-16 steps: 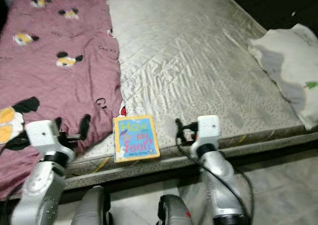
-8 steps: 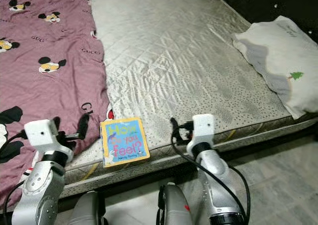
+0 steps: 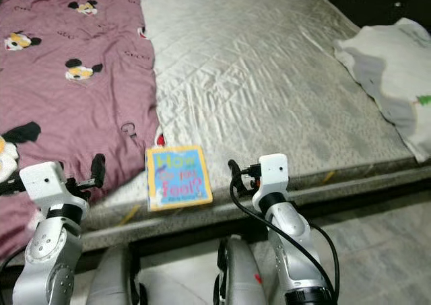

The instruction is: Clean up the room

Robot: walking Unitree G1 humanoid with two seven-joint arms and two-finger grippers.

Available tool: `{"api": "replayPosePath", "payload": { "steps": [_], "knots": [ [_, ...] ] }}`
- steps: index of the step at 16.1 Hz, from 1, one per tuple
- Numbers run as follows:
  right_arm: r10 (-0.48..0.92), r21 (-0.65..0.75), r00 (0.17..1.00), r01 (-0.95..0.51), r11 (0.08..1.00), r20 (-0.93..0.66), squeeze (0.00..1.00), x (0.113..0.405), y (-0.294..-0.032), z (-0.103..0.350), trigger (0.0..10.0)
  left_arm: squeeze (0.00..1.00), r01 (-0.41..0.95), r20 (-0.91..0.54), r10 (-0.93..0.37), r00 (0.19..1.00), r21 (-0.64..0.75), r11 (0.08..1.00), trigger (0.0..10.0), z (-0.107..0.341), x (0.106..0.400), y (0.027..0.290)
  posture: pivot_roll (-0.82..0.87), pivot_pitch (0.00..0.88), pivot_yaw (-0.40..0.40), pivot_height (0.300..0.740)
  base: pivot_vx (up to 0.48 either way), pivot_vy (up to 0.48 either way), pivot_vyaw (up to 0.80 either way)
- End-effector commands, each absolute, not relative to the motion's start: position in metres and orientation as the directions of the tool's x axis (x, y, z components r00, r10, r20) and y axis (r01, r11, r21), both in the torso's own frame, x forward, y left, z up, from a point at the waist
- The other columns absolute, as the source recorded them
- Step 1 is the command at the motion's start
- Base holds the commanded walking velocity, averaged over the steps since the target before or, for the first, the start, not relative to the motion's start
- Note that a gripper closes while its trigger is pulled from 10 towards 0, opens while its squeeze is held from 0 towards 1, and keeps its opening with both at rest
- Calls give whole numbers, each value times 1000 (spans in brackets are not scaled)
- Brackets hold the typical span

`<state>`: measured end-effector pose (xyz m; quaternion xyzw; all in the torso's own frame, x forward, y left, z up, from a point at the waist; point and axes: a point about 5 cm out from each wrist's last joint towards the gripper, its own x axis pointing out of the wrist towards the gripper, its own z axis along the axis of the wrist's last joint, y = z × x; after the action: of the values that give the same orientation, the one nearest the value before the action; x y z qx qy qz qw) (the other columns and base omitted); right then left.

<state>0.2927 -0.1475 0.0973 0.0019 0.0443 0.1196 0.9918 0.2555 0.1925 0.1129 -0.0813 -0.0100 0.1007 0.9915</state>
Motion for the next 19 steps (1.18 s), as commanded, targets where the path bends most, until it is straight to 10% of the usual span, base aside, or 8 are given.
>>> {"api": "replayPosePath", "payload": {
  "steps": [1, 19],
  "knots": [
    [253, -1, 963, -254, 967, -95, 0, 289, -147, 93, 10000, 0, -249, -26, 247, 969, -126, 960, 10000, 107, 254, 199, -72, 162, -57, 545, 0, 0, 0],
    [249, -2, 963, -250, 968, -108, 0, 290, -148, 90, 10000, 0, -252, -24, 252, 967, -197, 947, 10000, 110, 255, 196, -79, 185, -59, 545, 119, 0, 0]
  ]
}}
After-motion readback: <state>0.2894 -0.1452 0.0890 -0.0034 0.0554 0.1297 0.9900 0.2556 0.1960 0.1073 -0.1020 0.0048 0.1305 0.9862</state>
